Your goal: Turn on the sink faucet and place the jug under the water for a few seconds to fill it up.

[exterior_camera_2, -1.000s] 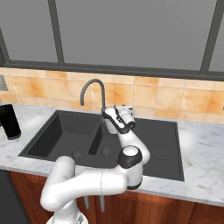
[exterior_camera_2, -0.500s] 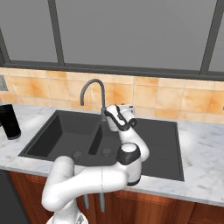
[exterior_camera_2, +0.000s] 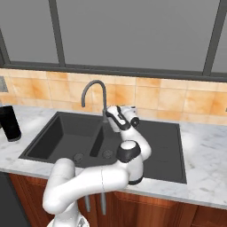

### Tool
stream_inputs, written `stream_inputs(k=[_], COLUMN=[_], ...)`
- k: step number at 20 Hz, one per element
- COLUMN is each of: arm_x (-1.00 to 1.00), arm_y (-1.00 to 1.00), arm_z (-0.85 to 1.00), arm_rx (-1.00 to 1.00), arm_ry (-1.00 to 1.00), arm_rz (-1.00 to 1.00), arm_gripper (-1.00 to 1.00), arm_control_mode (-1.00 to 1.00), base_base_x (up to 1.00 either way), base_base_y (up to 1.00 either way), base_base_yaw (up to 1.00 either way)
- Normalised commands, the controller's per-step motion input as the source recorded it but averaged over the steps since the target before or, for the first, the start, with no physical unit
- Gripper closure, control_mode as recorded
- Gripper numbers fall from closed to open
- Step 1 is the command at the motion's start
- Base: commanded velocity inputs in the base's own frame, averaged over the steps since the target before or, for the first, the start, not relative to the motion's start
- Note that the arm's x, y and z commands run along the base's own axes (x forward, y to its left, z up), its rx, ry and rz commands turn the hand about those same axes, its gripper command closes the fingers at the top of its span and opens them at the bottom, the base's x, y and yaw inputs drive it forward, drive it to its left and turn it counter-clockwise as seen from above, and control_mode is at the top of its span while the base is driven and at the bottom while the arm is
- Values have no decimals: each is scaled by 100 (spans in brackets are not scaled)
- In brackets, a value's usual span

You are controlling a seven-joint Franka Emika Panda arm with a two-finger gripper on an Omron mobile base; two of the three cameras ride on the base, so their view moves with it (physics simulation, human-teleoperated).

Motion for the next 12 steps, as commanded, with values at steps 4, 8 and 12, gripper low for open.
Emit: stream_inputs(k=[4,8,12], arm_x=[1,0,6], arm_y=[12,0,-28], arm_z=[-18,-11,-9], arm_rx=[0,0,0], arm_ry=[3,4,11], arm_rz=[0,0,-1], arm_gripper=[100,100,100], arm_control_mode=[-100,-100,-100], base_base_x=[0,0,0], base_base_y=[0,0,0], base_base_yaw=[0,0,0])
